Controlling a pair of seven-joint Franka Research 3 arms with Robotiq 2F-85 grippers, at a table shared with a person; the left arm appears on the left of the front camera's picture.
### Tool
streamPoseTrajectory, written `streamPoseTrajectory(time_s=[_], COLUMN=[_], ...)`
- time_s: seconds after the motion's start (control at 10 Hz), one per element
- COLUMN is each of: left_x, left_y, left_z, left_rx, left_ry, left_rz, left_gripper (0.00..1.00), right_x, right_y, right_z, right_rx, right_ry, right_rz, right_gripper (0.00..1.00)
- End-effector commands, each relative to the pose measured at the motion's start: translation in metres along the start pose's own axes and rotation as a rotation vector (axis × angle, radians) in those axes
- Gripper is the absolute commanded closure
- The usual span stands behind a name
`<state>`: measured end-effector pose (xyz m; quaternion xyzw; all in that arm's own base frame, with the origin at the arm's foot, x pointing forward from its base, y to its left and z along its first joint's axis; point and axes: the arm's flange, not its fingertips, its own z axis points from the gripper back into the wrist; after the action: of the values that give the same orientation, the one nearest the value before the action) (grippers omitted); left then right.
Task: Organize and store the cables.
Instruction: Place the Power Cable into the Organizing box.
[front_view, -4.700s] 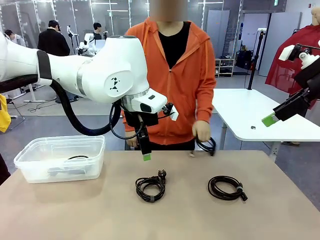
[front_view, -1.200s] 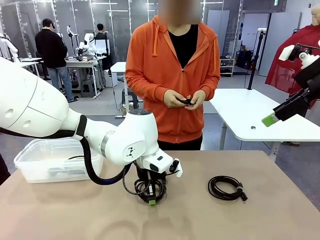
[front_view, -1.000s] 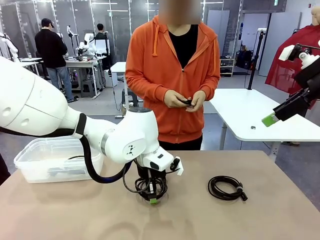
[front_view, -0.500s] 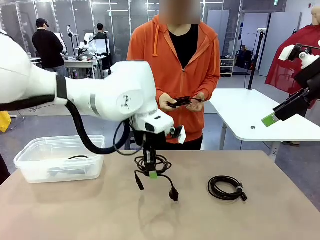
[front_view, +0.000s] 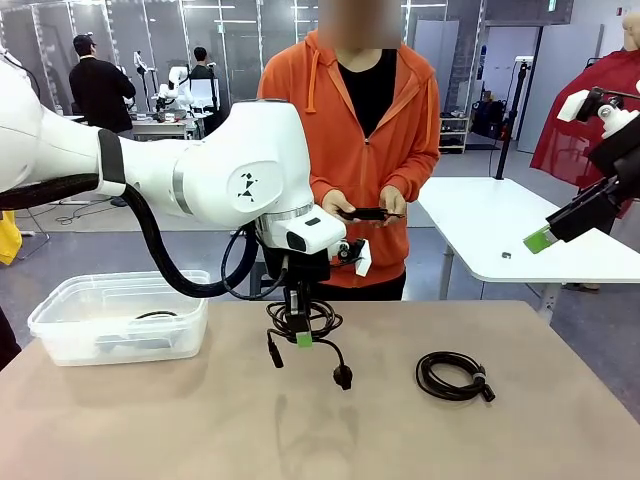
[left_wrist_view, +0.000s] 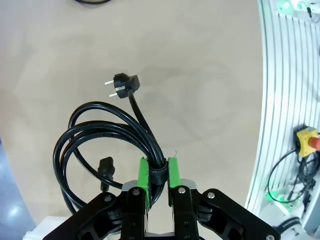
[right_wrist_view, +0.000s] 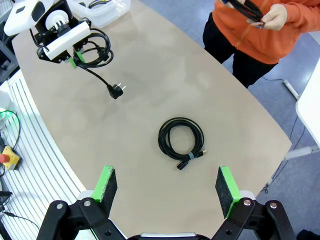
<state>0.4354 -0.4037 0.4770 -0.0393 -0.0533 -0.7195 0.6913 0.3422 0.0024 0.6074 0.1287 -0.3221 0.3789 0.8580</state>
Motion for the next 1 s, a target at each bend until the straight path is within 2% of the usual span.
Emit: streamPoseTrajectory(time_s=[0.0, 0.2, 0.3, 0.4, 0.6, 0.8, 0.9], left_x=[-0.001, -0.001, -0.002, -0.003, -0.030, -0.066, -0.089], left_y=[0.001, 0.001, 0.001, 0.012, 0.028, 0.036, 0.039], left_z=[0.003, 0.003, 0.000, 0.019, 0.077, 0.115, 0.136], left_rx=[0.004, 0.004, 0.001, 0.052, 0.056, 0.097, 0.091], left_ry=[-0.003, -0.003, 0.001, -0.002, -0.090, -0.141, -0.194], left_rz=[0.007, 0.007, 0.004, -0.083, -0.169, -0.179, -0.296], left_gripper=[1.00, 1.00, 0.82, 0.82, 0.82, 0.82, 0.82], right_x=[-0.001, -0.001, -0.001, -0.001, -0.001, -0.001, -0.001], right_y=[-0.001, -0.001, -0.001, -0.001, -0.001, -0.001, -0.001], right_z=[0.000, 0.000, 0.000, 0.000, 0.000, 0.000, 0.000], right_rx=[0.004, 0.004, 0.004, 0.004, 0.004, 0.004, 0.004], right_ry=[-0.001, -0.001, -0.001, -0.001, -0.001, -0.001, -0.001], right_rz=[0.004, 0.004, 0.004, 0.004, 0.004, 0.004, 0.004], right_gripper=[0.00, 0.00, 0.00, 0.00, 0.00, 0.00, 0.00])
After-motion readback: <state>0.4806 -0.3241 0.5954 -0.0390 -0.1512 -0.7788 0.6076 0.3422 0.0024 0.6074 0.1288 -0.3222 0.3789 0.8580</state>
